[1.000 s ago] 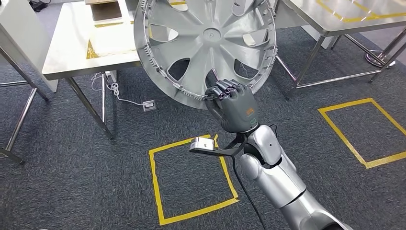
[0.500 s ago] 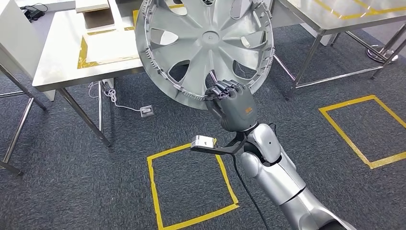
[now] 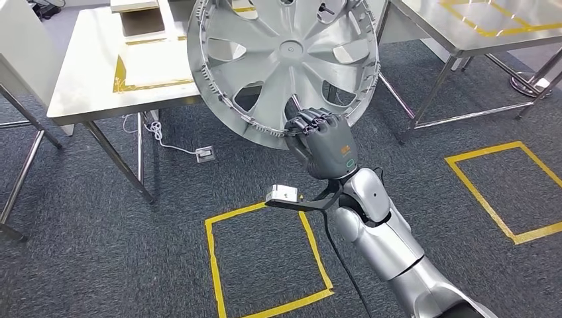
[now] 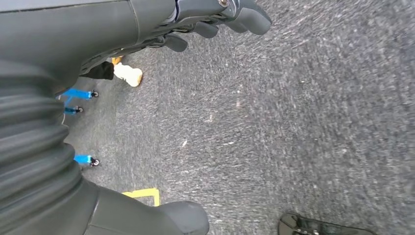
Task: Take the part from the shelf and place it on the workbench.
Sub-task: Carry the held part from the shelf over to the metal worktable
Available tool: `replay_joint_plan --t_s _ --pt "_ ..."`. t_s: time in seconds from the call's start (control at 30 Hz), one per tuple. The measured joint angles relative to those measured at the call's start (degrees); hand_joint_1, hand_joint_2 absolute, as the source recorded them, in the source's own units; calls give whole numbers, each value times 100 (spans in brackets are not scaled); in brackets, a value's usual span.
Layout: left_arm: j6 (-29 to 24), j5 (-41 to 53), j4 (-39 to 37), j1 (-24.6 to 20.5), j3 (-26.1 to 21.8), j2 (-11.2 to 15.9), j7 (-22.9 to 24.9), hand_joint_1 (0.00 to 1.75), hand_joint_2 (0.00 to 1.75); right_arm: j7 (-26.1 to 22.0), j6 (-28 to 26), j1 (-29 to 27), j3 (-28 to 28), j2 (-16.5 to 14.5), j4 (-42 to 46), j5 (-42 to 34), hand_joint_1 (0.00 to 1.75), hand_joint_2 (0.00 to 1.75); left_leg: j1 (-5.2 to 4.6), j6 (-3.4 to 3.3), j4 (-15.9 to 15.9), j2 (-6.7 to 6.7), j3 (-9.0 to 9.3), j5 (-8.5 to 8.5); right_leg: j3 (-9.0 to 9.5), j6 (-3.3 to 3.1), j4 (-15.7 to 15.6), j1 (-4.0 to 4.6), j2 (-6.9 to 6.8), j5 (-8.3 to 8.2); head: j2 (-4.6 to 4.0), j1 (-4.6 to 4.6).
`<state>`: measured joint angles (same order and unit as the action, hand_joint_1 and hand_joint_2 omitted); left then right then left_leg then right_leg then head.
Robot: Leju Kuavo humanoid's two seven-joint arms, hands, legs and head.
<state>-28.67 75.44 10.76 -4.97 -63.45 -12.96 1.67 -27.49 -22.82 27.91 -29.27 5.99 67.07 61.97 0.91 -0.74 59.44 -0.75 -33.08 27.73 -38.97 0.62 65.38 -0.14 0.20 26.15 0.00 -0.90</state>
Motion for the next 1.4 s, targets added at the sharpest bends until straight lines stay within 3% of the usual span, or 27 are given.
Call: replay_joint_plan --t_s 0.07,0.13,0.23,0.33,0.37,0.4,0.43,0.5,0.57,0.73,0.8,0.87,0.9,0.93,1.0,1.03,1.07,1.1,1.2,1.27,1.37,1.4 --pt "1 10 -2 -5 1 -7 18 0 175 25 -23 -15 5 16 11 1 175 175 -12 57 -7 -7 48 55 252 -55 -572 38 0 -183 0 6" --pt "2 14 -3 -6 2 -9 30 0 175 39 -44 -46 12 25 27 15 175 175 -15 124 -35 -6 62 77 306 -96 -680 66 10 -137 0 6" --pt "2 16 -2 -9 2 -8 32 0 175 68 -47 -100 41 33 45 15 175 175 -13 216 136 16 -6 201 387 -179 -748 16 11 -116 0 12" --pt "4 16 -1 -8 3 -5 35 0 175 83 -34 -125 71 33 56 34 175 175 -13 272 1186 35 -587 609 469 -258 -769 10 1 -55 0 22" --pt "10 16 -1 -2 4 -5 37 0 175 83 -22 -137 73 33 57 50 175 175 -12 281 1495 37 -787 667 499 -269 -768 17 2 -27 0 23" --pt "17 16 -1 2 4 -5 37 0 175 83 -7 -147 75 33 58 63 175 175 -13 282 1610 37 -895 604 540 -269 -767 21 7 6 0 23" --pt "24 19 -1 4 4 -4 34 0 175 84 8 -155 77 34 58 70 175 175 -13 276 1490 37 -888 420 593 -264 -764 25 13 43 0 24" --pt "30 45 -1 3 4 -1 23 0 175 88 25 -164 86 38 62 73 175 175 -17 236 749 39 -620 -97 706 -235 -756 28 21 132 0 23" --pt "30 101 -1 -1 12 2 11 0 175 93 5 -179 105 58 89 68 175 175 -30 172 120 39 -341 -324 748 -182 -731 48 24 208 0 28" --pt "29 197 1 8 74 -1 -74 0 175 119 -66 -377 222 163 286 46 175 175 -23 4 -61 18 -211 -225 702 -10 -592 46 14 355 0 13" --pt "28 182 2 1 85 4 -116 0 175 125 -56 -401 264 181 320 87 175 175 -6 -40 -76 24 -159 -186 372 70 22 16 8 612 0 -11" --pt "36 169 2 0 86 10 -113 0 175 133 -34 -401 275 181 321 155 175 175 -4 -51 -74 34 -111 -132 -120 121 807 -18 5 842 0 -20" --pt "43 168 2 2 86 13 -97 0 175 138 -19 -402 275 181 321 180 175 175 -3 -46 -72 36 -76 -101 -276 132 990 -33 4 814 0 -20" --pt "51 167 2 3 87 14 -82 0 175 143 -4 -401 275 181 322 193 175 175 1 -37 -70 33 -33 -67 -315 137 936 -47 3 658 0 -20" --pt "61 167 1 2 88 14 -64 0 175 145 20 -394 275 181 323 201 175 175 14 0 -66 19 73 13 -84 132 223 -68 -1 115 0 -21" --pt "63 167 1 -2 88 14 -58 0 175 145 25 -382 275 181 324 200 175 175 12 30 -65 11 113 50 72 122 -162 -63 -4 -82 0 -21" --pt "63 167 1 -7 90 14 -51 0 175 140 27 -360 274 179 327 199 175 175 6 63 -63 3 132 80 202 95 -465 -53 -2 -178 0 -26" --pt "63 167 1 -10 91 15 -42 0 175 133 30 -336 274 178 330 194 175 175 -2 98 -69 -2 136 95 268 61 -620 -40 -1 -190 0 -24" --pt "64 168 2 -11 98 18 -24 0 175 100 36 -275 275 181 321 126 175 175 -4 205 -90 -2 159 131 336 -65 -689 -30 12 -109 0 -15" --pt "66 180 3 -12 110 23 -22 0 175 87 26 -254 276 182 304 78 175 175 0 257 188 16 50 279 419 -153 -722 -48 7 -73 0 6" --pt "70 195 2 -7 140 41 -19 0 175 74 -8 -264 275 168 281 72 175 175 1 279 1302 35 -616 637 502 -240 -730 -25 0 -3 0 31" --pt "72 196 2 1 144 49 -16 0 175 71 -11 -279 273 158 278 77 175 175 0 276 1548 36 -805 636 535 -253 -729 -11 6 26 0 32"
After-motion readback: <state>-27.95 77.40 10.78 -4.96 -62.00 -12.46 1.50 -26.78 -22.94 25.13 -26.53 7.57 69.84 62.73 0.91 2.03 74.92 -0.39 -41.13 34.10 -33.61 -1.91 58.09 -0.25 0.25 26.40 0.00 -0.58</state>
